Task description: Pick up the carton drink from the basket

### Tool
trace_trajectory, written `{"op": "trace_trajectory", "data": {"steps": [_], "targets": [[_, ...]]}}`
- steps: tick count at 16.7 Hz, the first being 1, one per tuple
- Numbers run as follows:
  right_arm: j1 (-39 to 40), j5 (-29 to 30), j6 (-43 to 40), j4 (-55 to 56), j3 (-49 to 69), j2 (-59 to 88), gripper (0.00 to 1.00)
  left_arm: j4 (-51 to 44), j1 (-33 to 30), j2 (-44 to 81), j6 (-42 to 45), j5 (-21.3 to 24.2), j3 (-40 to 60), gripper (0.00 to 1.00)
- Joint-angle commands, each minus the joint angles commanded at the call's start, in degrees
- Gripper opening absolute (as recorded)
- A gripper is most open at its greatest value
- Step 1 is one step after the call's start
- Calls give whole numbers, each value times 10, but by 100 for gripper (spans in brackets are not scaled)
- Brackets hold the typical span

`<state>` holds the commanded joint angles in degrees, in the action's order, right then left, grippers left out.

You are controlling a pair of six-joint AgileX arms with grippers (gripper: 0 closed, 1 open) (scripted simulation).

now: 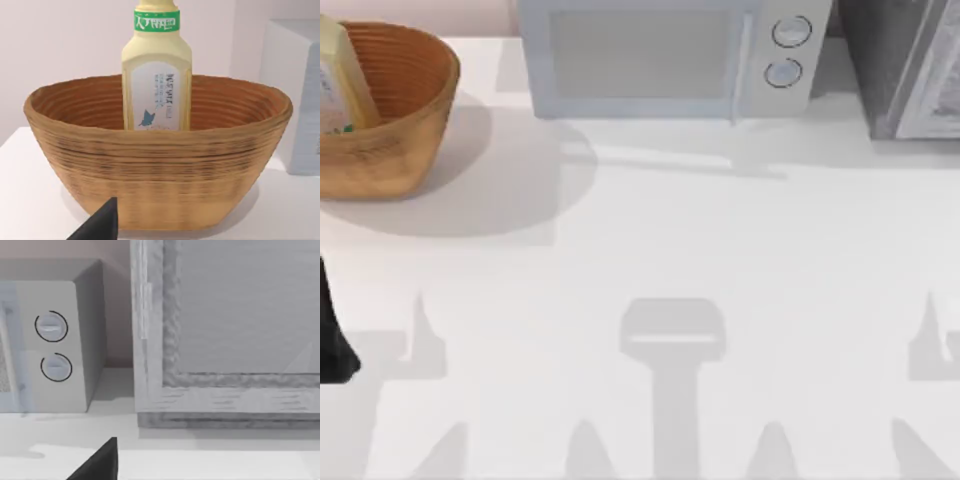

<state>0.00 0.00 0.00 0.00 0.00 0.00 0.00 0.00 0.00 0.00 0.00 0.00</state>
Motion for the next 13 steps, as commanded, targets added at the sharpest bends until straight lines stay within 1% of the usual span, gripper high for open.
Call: {"op": "trace_trajectory", "data": {"steps": [3, 6, 9, 13], "targets": [[0, 0, 0, 0, 0, 0, 100, 3, 0, 6, 0, 0, 1, 100], [0, 0, 0, 0, 0, 0, 100, 32, 3, 57, -2, 4, 15, 100], [0, 0, 0, 0, 0, 0, 100, 93, 8, 151, -2, 12, 47, 100], [0, 0, 0, 0, 0, 0, 100, 210, 18, 326, -1, 26, 108, 100]]}}
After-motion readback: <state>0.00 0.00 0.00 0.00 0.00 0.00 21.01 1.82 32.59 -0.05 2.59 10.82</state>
